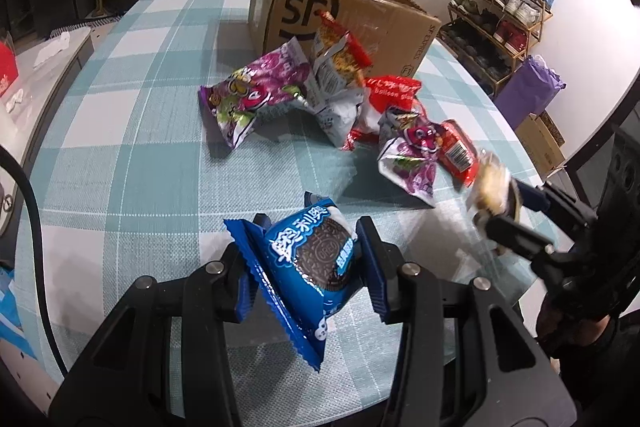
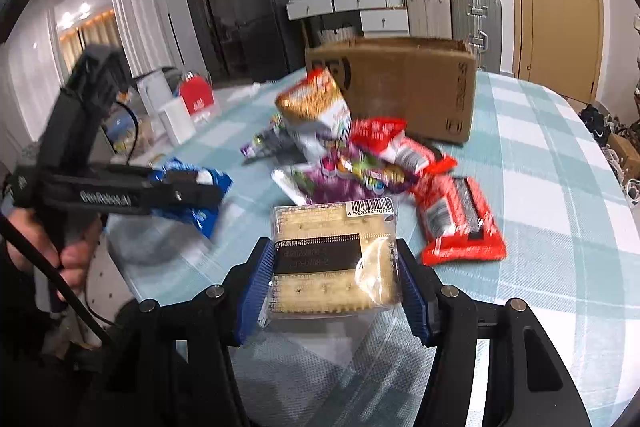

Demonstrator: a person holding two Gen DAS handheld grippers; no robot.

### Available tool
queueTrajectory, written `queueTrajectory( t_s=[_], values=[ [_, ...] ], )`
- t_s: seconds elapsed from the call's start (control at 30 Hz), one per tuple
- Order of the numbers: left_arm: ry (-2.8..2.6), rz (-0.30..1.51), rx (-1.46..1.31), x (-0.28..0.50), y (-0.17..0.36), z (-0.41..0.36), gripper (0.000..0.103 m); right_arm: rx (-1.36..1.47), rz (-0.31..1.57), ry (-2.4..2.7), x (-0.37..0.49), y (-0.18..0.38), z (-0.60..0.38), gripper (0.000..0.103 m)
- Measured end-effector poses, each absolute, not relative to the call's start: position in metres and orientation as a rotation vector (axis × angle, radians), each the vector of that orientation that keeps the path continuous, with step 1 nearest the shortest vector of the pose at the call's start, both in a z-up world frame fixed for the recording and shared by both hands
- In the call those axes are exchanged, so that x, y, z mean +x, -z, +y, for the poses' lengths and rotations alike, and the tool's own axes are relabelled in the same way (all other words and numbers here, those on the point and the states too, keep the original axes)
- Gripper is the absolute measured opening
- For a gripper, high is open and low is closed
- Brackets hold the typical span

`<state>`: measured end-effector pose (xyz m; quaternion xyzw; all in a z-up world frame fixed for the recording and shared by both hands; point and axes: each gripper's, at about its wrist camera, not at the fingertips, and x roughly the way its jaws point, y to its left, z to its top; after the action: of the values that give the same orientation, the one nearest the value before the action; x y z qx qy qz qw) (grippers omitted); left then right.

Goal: Organize snacks
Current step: 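Lift the cracker pack with the right gripper while the left gripper holds the Oreo pack, then carry the Oreo pack and cracker pack over the cardboard box with both grippers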

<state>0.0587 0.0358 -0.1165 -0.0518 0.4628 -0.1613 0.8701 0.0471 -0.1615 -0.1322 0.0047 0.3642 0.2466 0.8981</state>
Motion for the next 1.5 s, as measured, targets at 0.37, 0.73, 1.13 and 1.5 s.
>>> queueTrajectory(
  t_s=[0.37, 0.73, 1.13, 1.5],
  values=[
    [0.368, 0.893, -0.064, 0.066, 0.075, 0.020, 0.041, 0.123, 0.684, -0.572, 0.053, 0.078, -0.176, 0.059],
    [0.423, 0.806, -0.036, 0.087, 0.014, 0.006, 0.041, 0.159, 0.559, -0.612, 0.062, 0.009, -0.182, 0.059],
    [0.461, 0.753, -0.033, 0.152, -0.064, -0.003, 0.041, 0.234, 0.466, -0.632, 0.121, -0.071, -0.193, 0.059],
    [0.444, 0.763, -0.042, 0.229, -0.104, -0.020, 0.041, 0.203, 0.451, -0.560, 0.196, -0.104, -0.191, 0.059]
  ],
)
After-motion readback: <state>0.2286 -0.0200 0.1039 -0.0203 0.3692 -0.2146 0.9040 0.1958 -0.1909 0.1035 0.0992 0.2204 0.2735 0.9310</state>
